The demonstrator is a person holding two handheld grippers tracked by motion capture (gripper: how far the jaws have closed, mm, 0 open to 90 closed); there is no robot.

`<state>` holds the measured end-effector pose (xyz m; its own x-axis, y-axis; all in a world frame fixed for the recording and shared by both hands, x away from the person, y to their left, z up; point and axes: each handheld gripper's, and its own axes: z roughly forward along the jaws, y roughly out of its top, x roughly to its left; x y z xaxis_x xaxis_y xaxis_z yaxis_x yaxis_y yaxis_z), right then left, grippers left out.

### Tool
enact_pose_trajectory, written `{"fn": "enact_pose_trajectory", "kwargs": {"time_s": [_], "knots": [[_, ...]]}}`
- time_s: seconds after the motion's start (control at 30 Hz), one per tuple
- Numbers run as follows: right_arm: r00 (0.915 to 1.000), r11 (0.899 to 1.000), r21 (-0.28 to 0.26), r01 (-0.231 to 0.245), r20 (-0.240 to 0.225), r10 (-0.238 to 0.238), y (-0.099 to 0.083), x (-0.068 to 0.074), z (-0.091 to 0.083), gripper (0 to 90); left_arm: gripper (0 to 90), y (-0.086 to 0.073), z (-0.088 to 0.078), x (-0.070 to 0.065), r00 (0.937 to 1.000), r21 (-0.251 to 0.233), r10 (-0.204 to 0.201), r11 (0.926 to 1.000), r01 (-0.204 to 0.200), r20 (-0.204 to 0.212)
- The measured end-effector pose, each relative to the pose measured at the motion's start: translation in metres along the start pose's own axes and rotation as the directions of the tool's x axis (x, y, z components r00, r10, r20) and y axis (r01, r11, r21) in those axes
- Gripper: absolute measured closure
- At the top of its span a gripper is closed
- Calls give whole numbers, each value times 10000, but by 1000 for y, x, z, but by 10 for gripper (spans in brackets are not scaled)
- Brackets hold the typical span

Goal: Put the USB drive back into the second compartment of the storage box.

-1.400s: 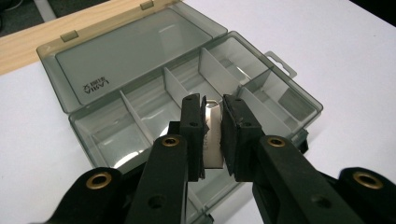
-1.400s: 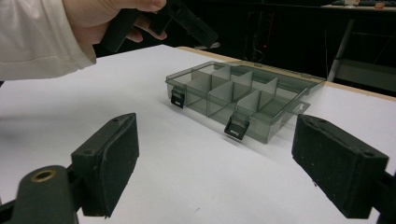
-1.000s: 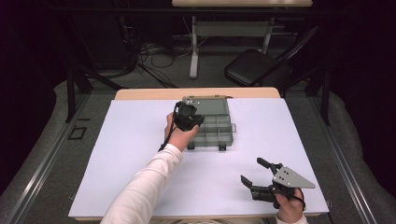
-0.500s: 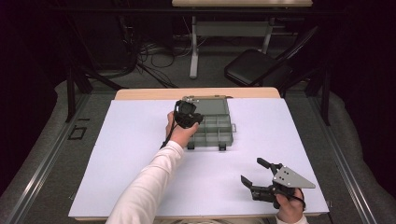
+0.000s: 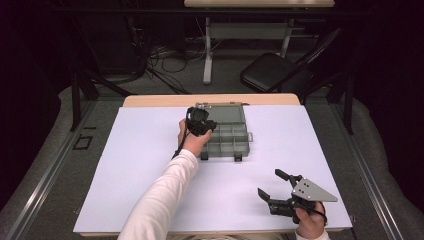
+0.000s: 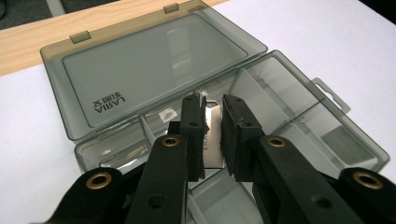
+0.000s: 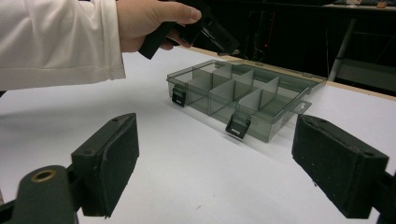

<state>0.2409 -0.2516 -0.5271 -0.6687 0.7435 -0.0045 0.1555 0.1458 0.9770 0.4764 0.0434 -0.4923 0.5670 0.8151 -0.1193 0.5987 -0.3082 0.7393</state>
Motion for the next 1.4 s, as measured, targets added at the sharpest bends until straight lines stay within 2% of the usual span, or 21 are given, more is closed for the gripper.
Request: {"fn": "enact_pose_trajectory", "kwargs": {"time_s": [0.1, 0.2, 0.23, 0.3, 0.33, 0.47, 0.53, 0.9, 1.4], "knots": [[10000, 10000, -29, -11, -6, 11, 0, 0, 0, 144, 788, 0, 3, 1, 10000, -31, 11, 10000, -11, -87], [10000, 10000, 2, -2, 9, 2, 0, 0, 0, 144, 788, 0, 5, 3, 10000, 139, 24, 9999, -24, -14], [10000, 10000, 2, 8, 7, -8, 0, 0, 0, 144, 788, 0, 7, 3, 9999, 14, -10, 10000, 11, -158], [10000, 10000, 9, -13, 12, 13, 0, 0, -1, 145, 788, 0, 6, 5, 10000, 134, 0, 9999, 0, -20], [10000, 10000, 24, -12, 20, 12, 0, 0, -1, 144, 788, -1, 9, 5, 9999, 7, -3, 10000, 3, -125], [10000, 10000, -5, -31, 15, 31, 0, 0, -2, 144, 788, -1, 12, 6, 9999, 166, 4, 9999, -2, -116], [10000, 10000, -5, -35, 15, 35, 0, 0, -2, 144, 788, -2, 14, 6, 9998, 65, -35, 10000, 36, -203], [10000, 10000, -4, -35, 24, 35, -1, 0, -2, 144, 788, -6, 25, 4, 9997, 485, -16, 9988, 27, -225], [10000, 10000, 5, -34, 16, 34, -1, 0, -2, 144, 759, -7, 28, 3, 9997, 384, -3, 9993, 12, -226]]}}
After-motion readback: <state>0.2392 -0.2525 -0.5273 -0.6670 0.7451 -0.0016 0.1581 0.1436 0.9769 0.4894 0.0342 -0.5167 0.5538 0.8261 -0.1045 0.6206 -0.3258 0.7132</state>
